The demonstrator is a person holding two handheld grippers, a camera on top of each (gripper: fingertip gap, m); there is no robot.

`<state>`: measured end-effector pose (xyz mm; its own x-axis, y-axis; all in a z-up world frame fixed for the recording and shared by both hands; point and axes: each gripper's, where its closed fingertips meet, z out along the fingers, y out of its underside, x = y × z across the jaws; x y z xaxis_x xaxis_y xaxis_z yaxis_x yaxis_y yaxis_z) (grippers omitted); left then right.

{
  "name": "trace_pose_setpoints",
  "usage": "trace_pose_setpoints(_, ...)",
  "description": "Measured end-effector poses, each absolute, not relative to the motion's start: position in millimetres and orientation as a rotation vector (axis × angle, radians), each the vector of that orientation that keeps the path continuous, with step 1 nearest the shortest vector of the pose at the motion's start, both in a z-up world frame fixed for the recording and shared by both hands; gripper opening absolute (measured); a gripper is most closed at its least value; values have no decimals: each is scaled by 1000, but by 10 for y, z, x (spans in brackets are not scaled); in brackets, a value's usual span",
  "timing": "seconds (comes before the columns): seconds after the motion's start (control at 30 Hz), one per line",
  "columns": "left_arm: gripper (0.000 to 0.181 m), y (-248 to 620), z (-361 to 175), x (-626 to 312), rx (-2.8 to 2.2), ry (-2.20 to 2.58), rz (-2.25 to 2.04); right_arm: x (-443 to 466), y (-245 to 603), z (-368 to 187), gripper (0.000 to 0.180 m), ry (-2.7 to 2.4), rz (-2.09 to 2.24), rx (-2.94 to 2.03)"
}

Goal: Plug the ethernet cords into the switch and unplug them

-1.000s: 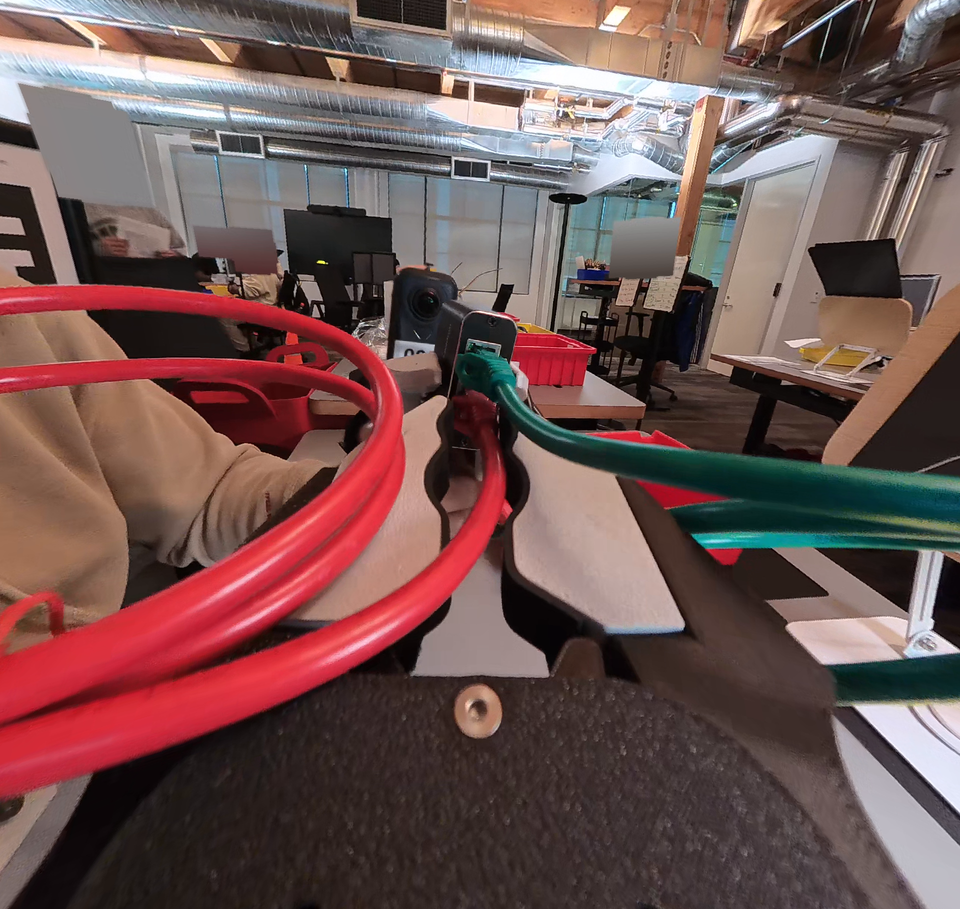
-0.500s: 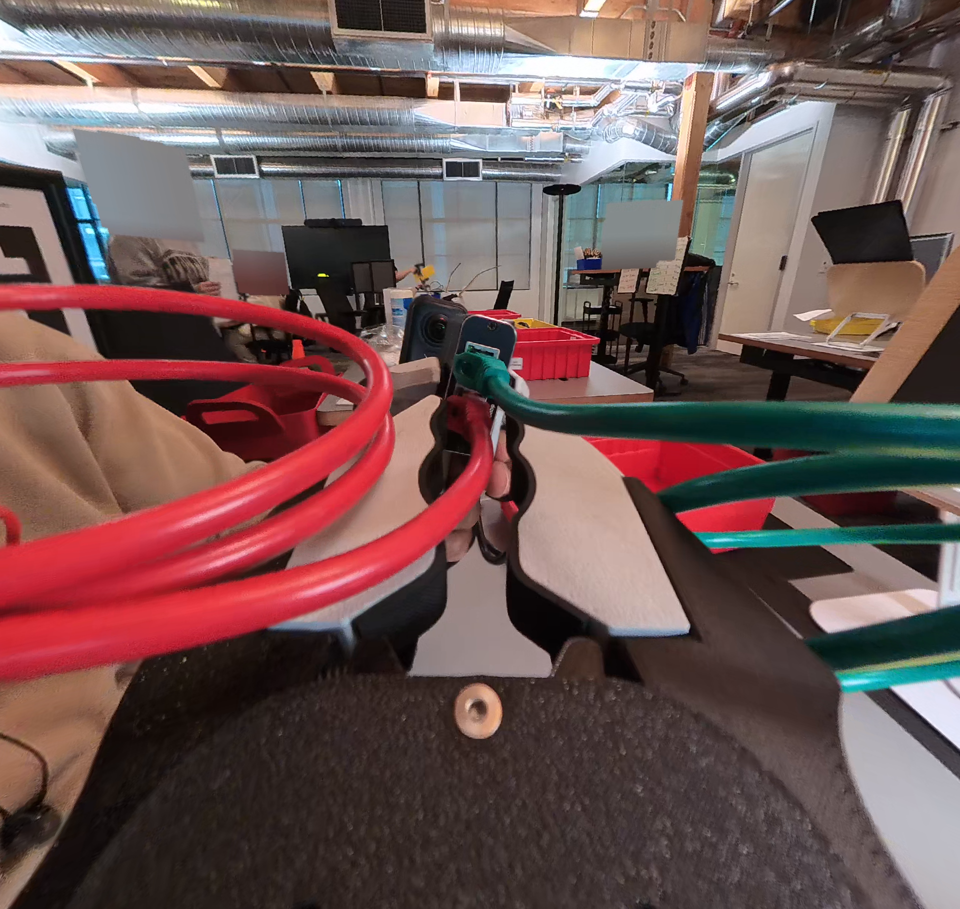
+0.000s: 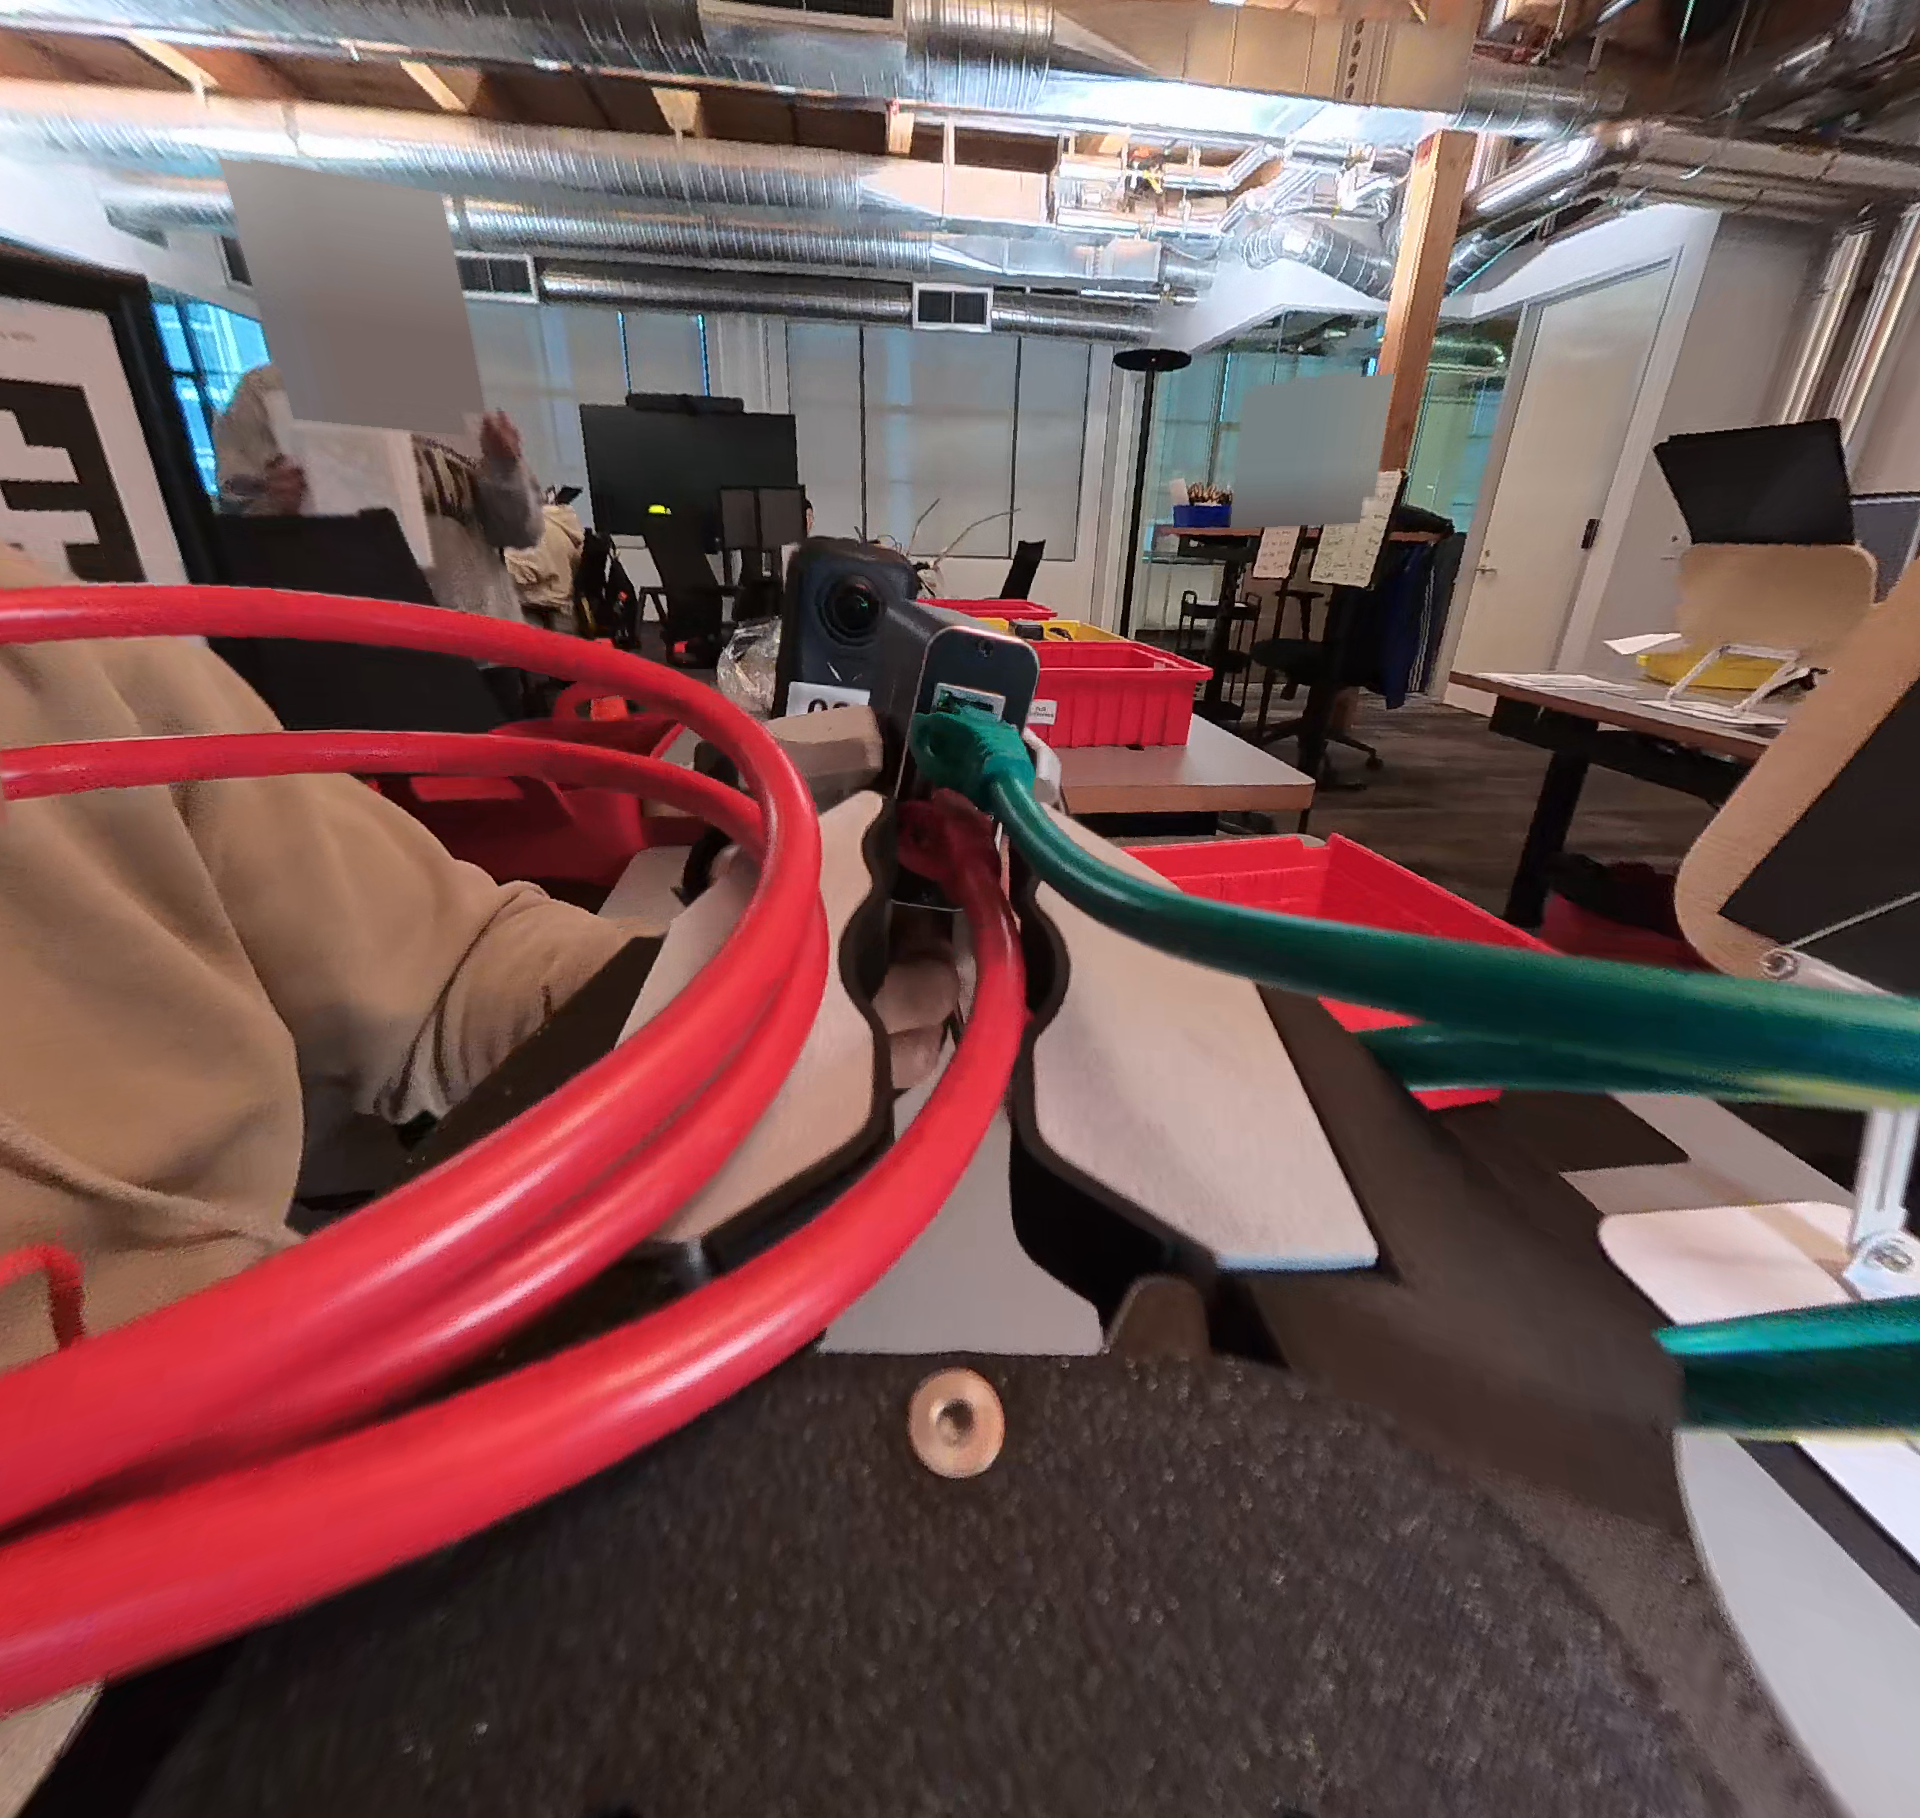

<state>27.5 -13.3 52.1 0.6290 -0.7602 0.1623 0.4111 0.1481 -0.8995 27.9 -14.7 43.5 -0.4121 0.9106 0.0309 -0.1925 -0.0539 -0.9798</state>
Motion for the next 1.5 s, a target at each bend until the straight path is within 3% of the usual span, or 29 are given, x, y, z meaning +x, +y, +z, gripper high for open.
trace_pose_setpoints(0.73, 26, -410, 737, 323, -1028, 515, -546, 297, -322, 557, 16, -1234, 1422, -696)
trace_pose_setpoints(0.83, 27, -694, 1048, 209, -899, 532, -488, 530, 294, 686, 13, -1002, 1400, -819)
trace_pose_setpoints(1.0, 29, -576, 1184, -289, -985, 362, -569, 437, 22, 721, 9, -1205, 1436, -789)
trace_pose_setpoints(1.1, 29, -467, 1155, -634, -982, 202, -735, 415, 364, 528, 15, -1258, 1411, -971)
trace_pose_setpoints(1.5, 21, -213, 914, -798, -1035, 106, -889, 1369, 2553, -696, 14, -1017, 401, -1850)
